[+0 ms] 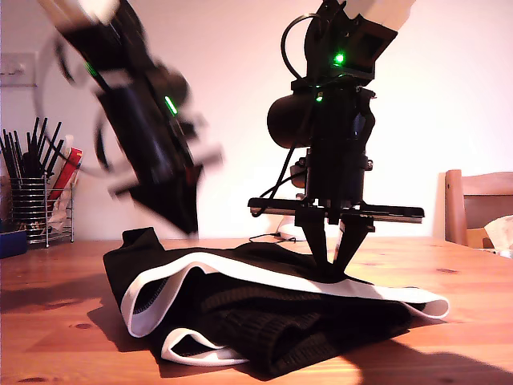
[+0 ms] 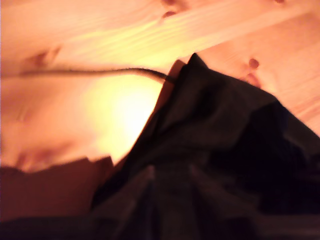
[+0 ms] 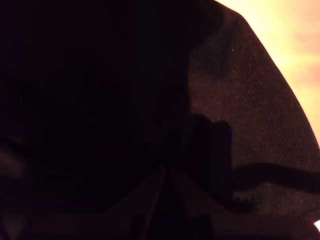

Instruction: Fold the shorts in front of you. After folding it, place it to the left side.

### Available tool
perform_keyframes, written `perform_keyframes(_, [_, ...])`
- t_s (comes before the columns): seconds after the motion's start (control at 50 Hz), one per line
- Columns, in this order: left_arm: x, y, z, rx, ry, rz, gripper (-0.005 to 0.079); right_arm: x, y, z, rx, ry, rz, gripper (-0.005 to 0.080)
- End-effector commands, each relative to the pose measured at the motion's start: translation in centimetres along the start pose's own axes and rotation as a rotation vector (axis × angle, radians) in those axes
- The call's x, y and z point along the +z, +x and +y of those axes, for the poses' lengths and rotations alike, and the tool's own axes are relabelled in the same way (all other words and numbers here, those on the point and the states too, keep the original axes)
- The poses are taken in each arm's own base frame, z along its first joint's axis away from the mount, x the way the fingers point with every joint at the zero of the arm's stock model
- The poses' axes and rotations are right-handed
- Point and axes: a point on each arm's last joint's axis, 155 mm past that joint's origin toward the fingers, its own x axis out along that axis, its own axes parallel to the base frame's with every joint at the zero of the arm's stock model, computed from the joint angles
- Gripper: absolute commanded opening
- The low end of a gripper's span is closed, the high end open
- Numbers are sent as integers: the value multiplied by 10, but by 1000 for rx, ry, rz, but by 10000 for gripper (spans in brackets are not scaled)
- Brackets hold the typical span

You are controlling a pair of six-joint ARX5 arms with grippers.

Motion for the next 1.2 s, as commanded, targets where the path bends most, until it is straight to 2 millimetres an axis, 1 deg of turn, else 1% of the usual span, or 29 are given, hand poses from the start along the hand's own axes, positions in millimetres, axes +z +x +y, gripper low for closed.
perform_keyframes(0.0, [-15, 8, 13, 7, -45, 56, 490, -4, 11, -3, -9, -24, 15, -12])
perform_keyframes(0.1, [-22, 5, 26, 8, -89, 85, 505, -2, 11, -1, -1, -27, 4, -12])
perform_keyframes(0.26, [-19, 0, 46, 22, -79, 71, 525, -2, 11, 5, 28, -61, 10, -12])
perform_keyframes(0.32, [-23, 3, 53, 26, -100, 90, 535, -2, 11, 7, 37, -69, 11, -12])
perform_keyframes(0.42, [-38, 13, 61, 17, -122, 156, 565, -3, 11, 11, 55, -76, 13, -12])
perform_keyframes(0.48, [-43, 20, 63, 11, -122, 178, 590, -2, 11, 11, 57, -91, 9, -12])
perform_keyframes(0.54, [-42, 22, 62, -2, -115, 173, 605, -2, 11, 11, 58, -108, 10, -12])
perform_keyframes(0.64, [-36, 24, 62, -5, -96, 150, 605, -3, 10, 14, 75, -132, 17, -12])
perform_keyframes(0.72, [-37, 24, 57, -34, -94, 153, 605, -6, 10, 19, 99, -156, 28, -12])
perform_keyframes(0.82, [-43, 32, 55, -68, -108, 182, 605, -6, 10, 20, 105, -172, 30, -12])
perform_keyframes(0.98, [-63, 44, 57, -76, -109, 261, 605, -6, 10, 20, 106, -206, 26, -12])
perform_keyframes(1.18, [-64, 51, 68, -34, -86, 265, 605, -8, 9, 22, 122, -239, 34, -12])
